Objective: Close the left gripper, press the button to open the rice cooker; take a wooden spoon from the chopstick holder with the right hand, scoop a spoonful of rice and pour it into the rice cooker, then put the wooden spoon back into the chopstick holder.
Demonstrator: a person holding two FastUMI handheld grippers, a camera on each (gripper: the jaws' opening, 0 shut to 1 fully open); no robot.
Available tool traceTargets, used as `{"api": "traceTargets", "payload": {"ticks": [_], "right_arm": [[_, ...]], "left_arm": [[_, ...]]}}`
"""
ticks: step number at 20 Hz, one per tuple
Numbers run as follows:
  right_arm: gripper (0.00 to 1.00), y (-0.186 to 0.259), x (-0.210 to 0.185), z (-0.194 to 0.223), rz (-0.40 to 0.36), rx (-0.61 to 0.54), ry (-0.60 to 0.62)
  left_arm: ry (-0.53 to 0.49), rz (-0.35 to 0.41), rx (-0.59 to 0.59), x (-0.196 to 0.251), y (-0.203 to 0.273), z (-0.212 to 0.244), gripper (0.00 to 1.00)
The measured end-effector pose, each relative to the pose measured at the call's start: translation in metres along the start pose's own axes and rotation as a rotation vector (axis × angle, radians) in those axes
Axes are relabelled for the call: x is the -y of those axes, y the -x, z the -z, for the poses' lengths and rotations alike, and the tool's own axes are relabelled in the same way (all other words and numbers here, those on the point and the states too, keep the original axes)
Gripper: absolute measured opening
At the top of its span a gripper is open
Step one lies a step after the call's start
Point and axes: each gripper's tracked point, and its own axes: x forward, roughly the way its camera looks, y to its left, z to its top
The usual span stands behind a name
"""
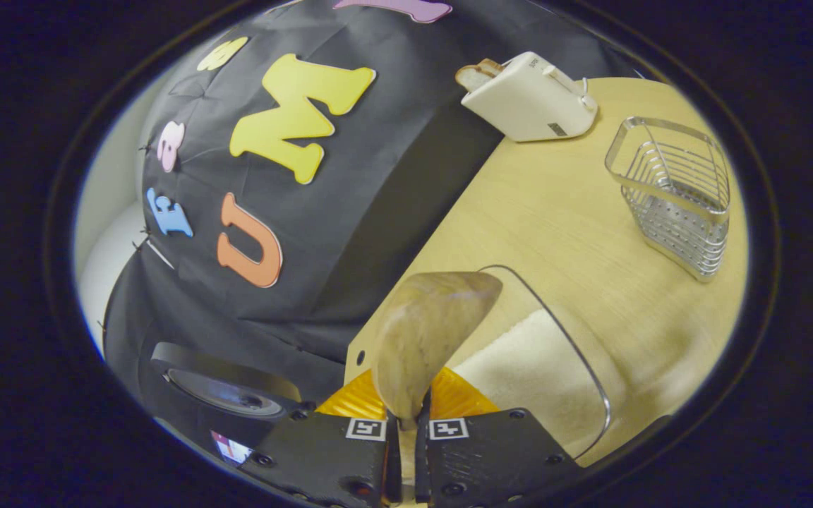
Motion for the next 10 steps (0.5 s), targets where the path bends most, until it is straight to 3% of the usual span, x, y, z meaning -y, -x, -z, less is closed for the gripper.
{"api": "traceTargets", "payload": {"ticks": [10], "right_arm": [[0.07, 0.021, -0.007, -0.028, -0.061, -0.020, -0.217]], "left_arm": [[-0.001, -0.006, -0.006, -0.007, -0.001, 0.002, 0.91]]}}
